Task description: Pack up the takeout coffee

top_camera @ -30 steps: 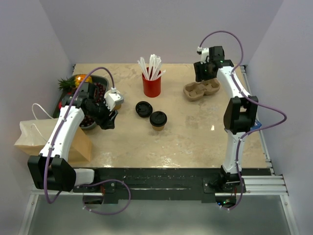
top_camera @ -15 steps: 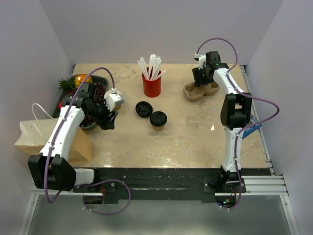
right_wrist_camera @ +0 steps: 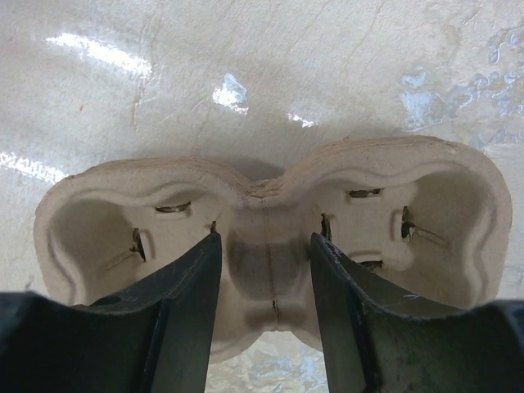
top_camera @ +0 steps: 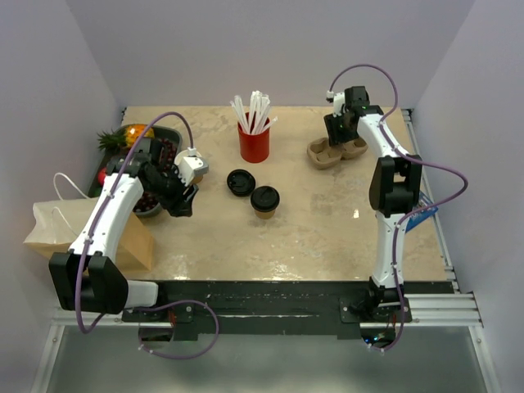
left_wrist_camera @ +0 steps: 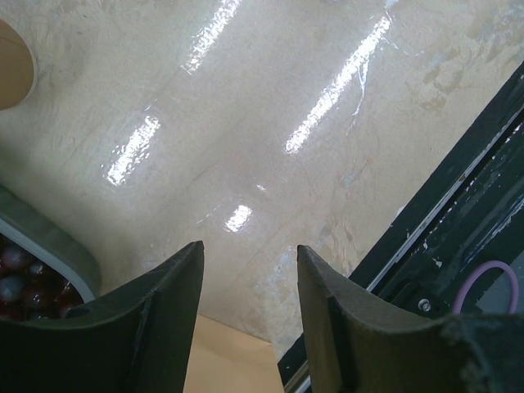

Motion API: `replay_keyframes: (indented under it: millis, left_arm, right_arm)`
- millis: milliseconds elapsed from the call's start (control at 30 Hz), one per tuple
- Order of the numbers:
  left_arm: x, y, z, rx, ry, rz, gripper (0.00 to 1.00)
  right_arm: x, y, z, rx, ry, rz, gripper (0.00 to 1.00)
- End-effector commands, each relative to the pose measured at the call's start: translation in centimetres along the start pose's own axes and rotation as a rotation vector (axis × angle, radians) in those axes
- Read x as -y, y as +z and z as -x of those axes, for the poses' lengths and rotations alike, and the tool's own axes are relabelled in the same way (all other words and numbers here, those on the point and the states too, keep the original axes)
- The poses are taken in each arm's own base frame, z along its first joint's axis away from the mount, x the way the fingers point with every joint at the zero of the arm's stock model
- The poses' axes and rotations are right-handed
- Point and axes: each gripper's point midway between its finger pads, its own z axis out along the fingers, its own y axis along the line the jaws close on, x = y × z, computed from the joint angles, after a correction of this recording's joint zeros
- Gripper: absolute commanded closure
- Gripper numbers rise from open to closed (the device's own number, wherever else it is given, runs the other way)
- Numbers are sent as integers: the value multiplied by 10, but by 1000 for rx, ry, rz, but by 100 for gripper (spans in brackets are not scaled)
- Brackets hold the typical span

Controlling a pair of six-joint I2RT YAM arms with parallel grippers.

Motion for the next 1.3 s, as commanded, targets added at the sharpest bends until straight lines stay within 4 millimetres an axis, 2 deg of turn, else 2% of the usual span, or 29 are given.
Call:
replay_keyframes:
  millis: [0,67,300,367,500,600,667,700,733,800,833,867,900,933,1000,1033,1100,1133,1167,1200,1233,1267]
  left_arm:
    - [-3,0,9,35,29,-2,46]
    - [-3,1,9,36,28,-5,46]
    - [-3,2,7,34,27,-7,46]
    - [-2,2,7,35,28,-8,47]
    - [-1,3,6,35,28,-10,47]
    - [-1,3,5,35,28,-10,47]
    - [-2,3,7,39,30,-9,47]
    - [-1,2,7,39,30,-9,47]
    - [-2,2,7,40,33,-6,47]
    - [-2,1,8,44,36,-2,47]
    - [-2,1,8,44,34,-2,47]
    - [-2,1,8,43,37,-1,47]
    - [-1,1,7,43,35,-3,47]
    - [-2,1,7,44,37,-2,47]
    - [-1,1,8,47,37,-4,47]
    - [-1,2,8,48,35,-5,47]
    - [-1,1,9,52,37,-3,47]
    - [-1,0,9,51,37,-4,47]
    - [-1,0,9,49,37,-4,47]
    - [-1,0,9,49,37,-4,47]
    - [-1,0,8,47,38,-4,47]
    - [0,0,8,48,37,-5,47]
  right_arm:
    - [5,-28,16,43,-7,-34,50]
    - [5,-30,16,43,-9,-34,51]
    - [4,-34,16,44,-14,-26,67]
    - [6,-39,18,51,-14,-39,67]
    - [9,-61,32,98,-34,-64,69]
    - [10,-75,43,139,-121,-100,74]
    - [1,-79,50,169,-112,4,75]
    - [4,-77,47,148,-80,20,78]
    - [6,-71,34,94,-42,28,84]
    - [16,-74,30,85,-82,-49,100]
    - [16,-86,41,139,-96,-57,100]
    - [18,-88,41,148,-80,-43,100]
    - [2,-91,45,181,-64,72,100]
    - [2,-89,39,161,-28,106,100]
    - [19,-90,38,123,-60,-34,100]
    - [23,-91,44,140,-116,-86,100]
    - [12,-100,53,209,-43,87,100]
    - [15,-101,48,177,40,100,100]
    - [17,-101,47,159,1,23,100]
    - [21,-100,48,150,-133,-63,100]
    - [-1,-104,55,183,-159,36,100]
    - [-23,-105,38,129,-90,211,100]
